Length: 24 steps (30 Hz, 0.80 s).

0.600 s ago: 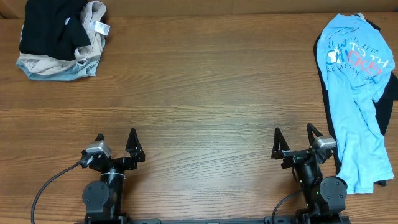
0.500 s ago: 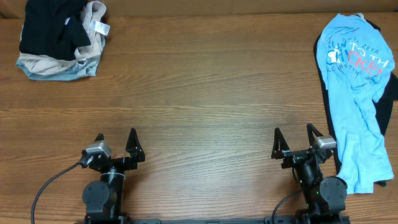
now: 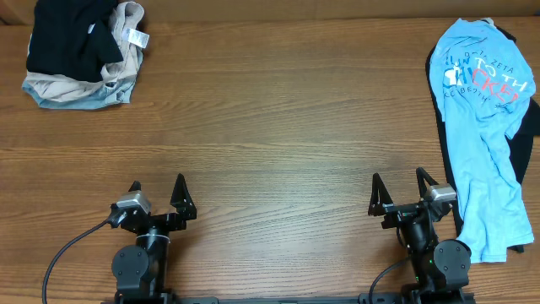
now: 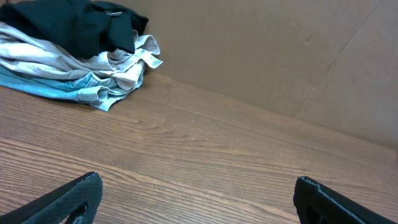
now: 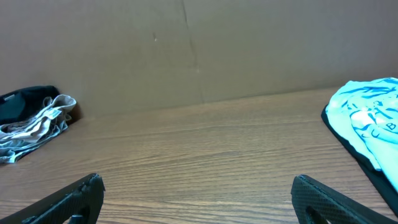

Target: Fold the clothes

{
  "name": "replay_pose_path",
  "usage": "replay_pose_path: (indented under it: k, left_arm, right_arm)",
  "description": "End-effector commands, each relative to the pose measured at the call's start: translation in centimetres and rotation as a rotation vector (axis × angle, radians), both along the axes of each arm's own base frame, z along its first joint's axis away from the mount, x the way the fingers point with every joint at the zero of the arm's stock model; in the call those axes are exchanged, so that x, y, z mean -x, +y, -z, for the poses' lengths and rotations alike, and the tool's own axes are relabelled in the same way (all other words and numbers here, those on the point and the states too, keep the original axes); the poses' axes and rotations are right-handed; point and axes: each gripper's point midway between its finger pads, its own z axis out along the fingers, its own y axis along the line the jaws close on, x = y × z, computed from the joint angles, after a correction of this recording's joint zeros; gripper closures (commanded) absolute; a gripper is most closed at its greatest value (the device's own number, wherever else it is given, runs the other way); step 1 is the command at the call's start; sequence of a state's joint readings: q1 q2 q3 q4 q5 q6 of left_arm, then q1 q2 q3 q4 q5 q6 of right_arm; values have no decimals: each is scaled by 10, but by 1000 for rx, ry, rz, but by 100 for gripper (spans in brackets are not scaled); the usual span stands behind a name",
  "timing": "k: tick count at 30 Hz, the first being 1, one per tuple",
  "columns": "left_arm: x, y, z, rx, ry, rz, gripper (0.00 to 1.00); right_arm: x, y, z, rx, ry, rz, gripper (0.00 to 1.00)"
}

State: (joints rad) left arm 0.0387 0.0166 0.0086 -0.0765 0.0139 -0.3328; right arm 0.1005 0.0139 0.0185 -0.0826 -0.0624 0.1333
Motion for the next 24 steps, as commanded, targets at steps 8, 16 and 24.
replay_pose_path:
  k: [8, 16, 24]
  left_arm:
    - [1, 10, -1, -32, -6, -59, 0]
    - [0, 12, -8, -40, -35, -72, 0]
    - [0, 10, -6, -39, -28, -57, 0]
  right_arm:
    - [0, -1, 2, 3, -6, 6, 0]
    - [0, 0, 2, 3, -6, 4, 0]
    - [0, -1, 1, 3, -7, 6, 0]
